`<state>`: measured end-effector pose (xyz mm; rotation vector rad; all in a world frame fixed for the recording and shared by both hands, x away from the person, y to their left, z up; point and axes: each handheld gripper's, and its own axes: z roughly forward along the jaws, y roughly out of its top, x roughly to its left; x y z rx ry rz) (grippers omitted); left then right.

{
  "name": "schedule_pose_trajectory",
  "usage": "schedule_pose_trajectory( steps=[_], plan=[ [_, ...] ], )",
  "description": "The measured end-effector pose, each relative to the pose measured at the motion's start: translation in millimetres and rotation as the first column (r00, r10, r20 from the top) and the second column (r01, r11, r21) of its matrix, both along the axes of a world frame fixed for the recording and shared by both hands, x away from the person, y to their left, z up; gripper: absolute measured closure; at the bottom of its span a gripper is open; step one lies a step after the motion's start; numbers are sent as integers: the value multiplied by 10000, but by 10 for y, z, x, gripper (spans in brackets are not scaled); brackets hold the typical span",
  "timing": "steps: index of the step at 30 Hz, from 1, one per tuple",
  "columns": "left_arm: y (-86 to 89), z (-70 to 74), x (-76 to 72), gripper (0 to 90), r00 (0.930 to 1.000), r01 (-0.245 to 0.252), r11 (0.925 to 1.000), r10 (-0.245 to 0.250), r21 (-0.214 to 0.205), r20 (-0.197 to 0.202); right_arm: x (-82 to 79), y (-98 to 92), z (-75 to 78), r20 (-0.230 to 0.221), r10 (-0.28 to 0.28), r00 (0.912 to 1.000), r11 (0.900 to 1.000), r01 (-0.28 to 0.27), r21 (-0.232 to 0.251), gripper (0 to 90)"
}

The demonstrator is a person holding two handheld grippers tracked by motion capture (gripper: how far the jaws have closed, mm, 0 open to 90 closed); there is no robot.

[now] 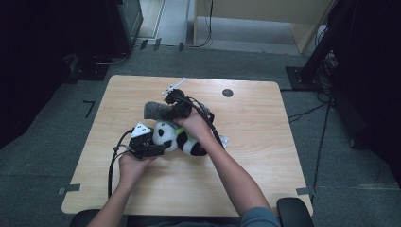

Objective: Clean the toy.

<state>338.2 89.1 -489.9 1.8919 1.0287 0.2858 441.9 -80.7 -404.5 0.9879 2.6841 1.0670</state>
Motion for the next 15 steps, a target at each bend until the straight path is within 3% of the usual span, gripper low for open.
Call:
schedule_pose_trajectory(
  steps=[2, 3, 5, 10, 15],
  plan=[
    [-3, 0, -2, 209, 10000, 3, 10000, -3, 46, 28, -11, -11, 11, 54, 67, 10000, 9999, -67, 138, 573],
    [-4, 0, -2, 215, 10000, -2, 10000, 2, 51, 20, -23, -17, 11, 97, 147, 9998, 9996, -150, 252, 658],
    [-4, -1, -3, 222, 10000, 2, 10000, -2, 79, 14, -31, -5, 0, 48, 157, 9999, 9998, -158, 144, 702],
    [22, -11, 15, 263, 9999, 1, 9999, -2, -120, -119, 8, -20, -36, -29, -83, 10000, 10000, 83, 24, 714],
    [12, -11, 7, 286, 9999, -54, 10000, 53, -78, -140, 62, -137, -38, -197, -773, 9968, 9962, 765, -409, 714]
  ],
)
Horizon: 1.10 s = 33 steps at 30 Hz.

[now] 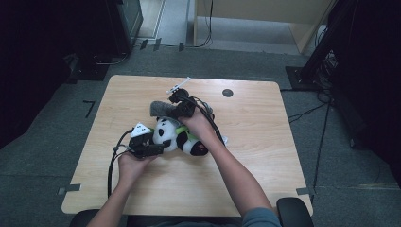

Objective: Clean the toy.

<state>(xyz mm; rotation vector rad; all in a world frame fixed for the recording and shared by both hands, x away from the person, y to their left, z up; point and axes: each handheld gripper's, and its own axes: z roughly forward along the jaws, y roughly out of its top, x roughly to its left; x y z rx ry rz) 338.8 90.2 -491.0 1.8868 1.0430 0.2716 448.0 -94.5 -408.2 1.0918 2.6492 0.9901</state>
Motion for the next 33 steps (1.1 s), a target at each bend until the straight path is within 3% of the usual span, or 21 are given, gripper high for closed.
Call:
schedule_pose_trajectory(
  steps=[4, 7, 18, 25, 29, 33],
  plan=[
    [2, 1, 2, 297, 10000, -31, 10000, 31, 9, -71, 65, -182, -3, -125, -457, 9989, 9963, 447, -740, 721],
    [-3, -2, 2, 297, 10000, -57, 10000, 57, 0, -81, 87, -268, -6, -307, -565, 9979, 9961, 543, -691, 716],
    [4, -14, 3, 294, 9998, -122, 9999, 121, -113, -149, 71, -685, 106, -137, -1182, 9929, 9896, 1166, -840, 731],
    [0, -15, -1, 282, 9999, -82, 9999, 81, -81, -65, 44, -937, 120, -255, -1554, 9875, 9862, 1536, -620, 733],
    [-2, -15, -2, 275, 10000, -88, 9999, 87, -74, -45, 21, -1019, 174, 46, -1715, 9852, 9835, 1715, -576, 734],
    [0, -12, -3, 266, 10000, -64, 9999, 64, -91, -25, -2, -1064, 282, 244, -1751, 9842, 9844, 1755, -145, 735]
  ],
)
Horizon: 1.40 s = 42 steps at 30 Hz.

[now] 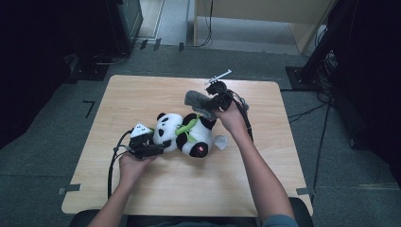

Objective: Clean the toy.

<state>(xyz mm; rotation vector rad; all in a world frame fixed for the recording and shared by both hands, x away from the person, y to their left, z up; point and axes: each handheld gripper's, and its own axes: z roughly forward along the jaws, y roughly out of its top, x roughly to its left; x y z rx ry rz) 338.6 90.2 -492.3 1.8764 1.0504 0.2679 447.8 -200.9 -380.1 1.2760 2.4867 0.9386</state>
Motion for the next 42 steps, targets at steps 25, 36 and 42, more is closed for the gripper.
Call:
schedule_pose_trajectory(
  steps=[25, 36, 42],
  plan=[
    [1, 7, 10, 255, 10000, 27, 9999, -27, -117, 3, -12, 1140, -166, 76, 1967, 9804, 9793, -1969, 470, 589],
    [-1, -4, 23, 265, 9995, -148, 9997, 143, -192, -278, -86, 1102, -264, -257, 2072, 9780, 9775, -2059, 458, 716],
    [12, -5, 27, 274, 9993, -109, 9998, 102, -187, -369, -114, 933, -228, -290, 1791, 9834, 9835, -1797, -227, 731]
  ],
)
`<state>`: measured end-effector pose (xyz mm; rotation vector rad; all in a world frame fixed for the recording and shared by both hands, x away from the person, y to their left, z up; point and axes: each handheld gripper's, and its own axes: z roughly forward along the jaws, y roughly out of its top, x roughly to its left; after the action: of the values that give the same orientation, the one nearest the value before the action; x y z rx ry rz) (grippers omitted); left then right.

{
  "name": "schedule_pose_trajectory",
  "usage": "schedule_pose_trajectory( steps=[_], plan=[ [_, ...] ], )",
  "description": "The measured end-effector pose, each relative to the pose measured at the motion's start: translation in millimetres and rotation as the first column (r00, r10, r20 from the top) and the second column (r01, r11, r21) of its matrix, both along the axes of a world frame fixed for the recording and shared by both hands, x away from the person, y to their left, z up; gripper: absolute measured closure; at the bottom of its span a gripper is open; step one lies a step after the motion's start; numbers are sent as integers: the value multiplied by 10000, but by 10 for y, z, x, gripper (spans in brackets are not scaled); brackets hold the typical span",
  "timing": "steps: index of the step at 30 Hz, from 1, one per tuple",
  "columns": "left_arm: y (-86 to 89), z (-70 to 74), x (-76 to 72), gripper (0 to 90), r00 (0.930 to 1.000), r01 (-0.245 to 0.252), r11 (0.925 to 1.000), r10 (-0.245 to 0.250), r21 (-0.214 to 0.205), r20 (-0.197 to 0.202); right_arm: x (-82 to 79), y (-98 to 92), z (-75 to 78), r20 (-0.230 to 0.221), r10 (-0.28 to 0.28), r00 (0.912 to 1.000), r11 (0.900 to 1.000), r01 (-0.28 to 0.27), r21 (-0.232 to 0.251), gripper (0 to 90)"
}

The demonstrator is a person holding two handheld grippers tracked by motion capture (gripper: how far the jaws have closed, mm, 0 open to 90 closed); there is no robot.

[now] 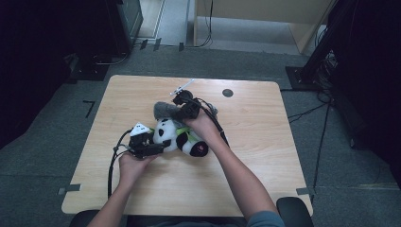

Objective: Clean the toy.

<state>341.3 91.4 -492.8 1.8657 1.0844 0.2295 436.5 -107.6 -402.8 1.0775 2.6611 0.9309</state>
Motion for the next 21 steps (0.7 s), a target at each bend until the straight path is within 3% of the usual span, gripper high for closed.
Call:
schedule_pose_trajectory(
  steps=[2, 4, 8, 9, 12, 15, 17, 19, 21],
  plan=[
    [-2, -1, 0, 280, 10000, -3, 10000, 3, -15, 29, -5, -100, 3, 93, -75, 9999, 9994, 78, -329, 737],
    [-9, 0, -3, 284, 10000, 22, 10000, -22, 15, 31, -7, -205, 3, 72, -130, 9999, 9993, 132, -361, 738],
    [-1, -3, 1, 286, 10000, 38, 10000, -38, -13, 7, -13, -397, 79, 565, -493, 9972, 9955, 536, -784, 738],
    [-1, -2, -4, 285, 10000, 81, 10000, -82, 50, 45, 5, -526, 110, 248, -744, 9969, 9950, 759, -646, 748],
    [-3, -1, -6, 285, 9999, 84, 9999, -84, 66, 76, 13, -638, 117, -91, -845, 9964, 9957, 841, -382, 748],
    [-3, -4, -10, 283, 9998, 127, 9999, -127, 1, 144, 9, -755, 135, 35, -1102, 9939, 9916, 1102, -670, 746],
    [-3, -6, -14, 280, 9994, 233, 9997, -235, 69, 262, 15, -830, 130, -109, -1116, 9937, 9932, 1112, -339, 746],
    [-7, -2, -17, 279, 9993, 237, 9997, -240, 107, 294, 5, -869, 152, 17, -1149, 9934, 9932, 1150, -180, 745],
    [-4, 3, -11, 278, 9995, 224, 9997, -227, 102, 236, -7, -931, 251, 562, -1347, 9893, 9907, 1356, -138, 744]
  ],
)
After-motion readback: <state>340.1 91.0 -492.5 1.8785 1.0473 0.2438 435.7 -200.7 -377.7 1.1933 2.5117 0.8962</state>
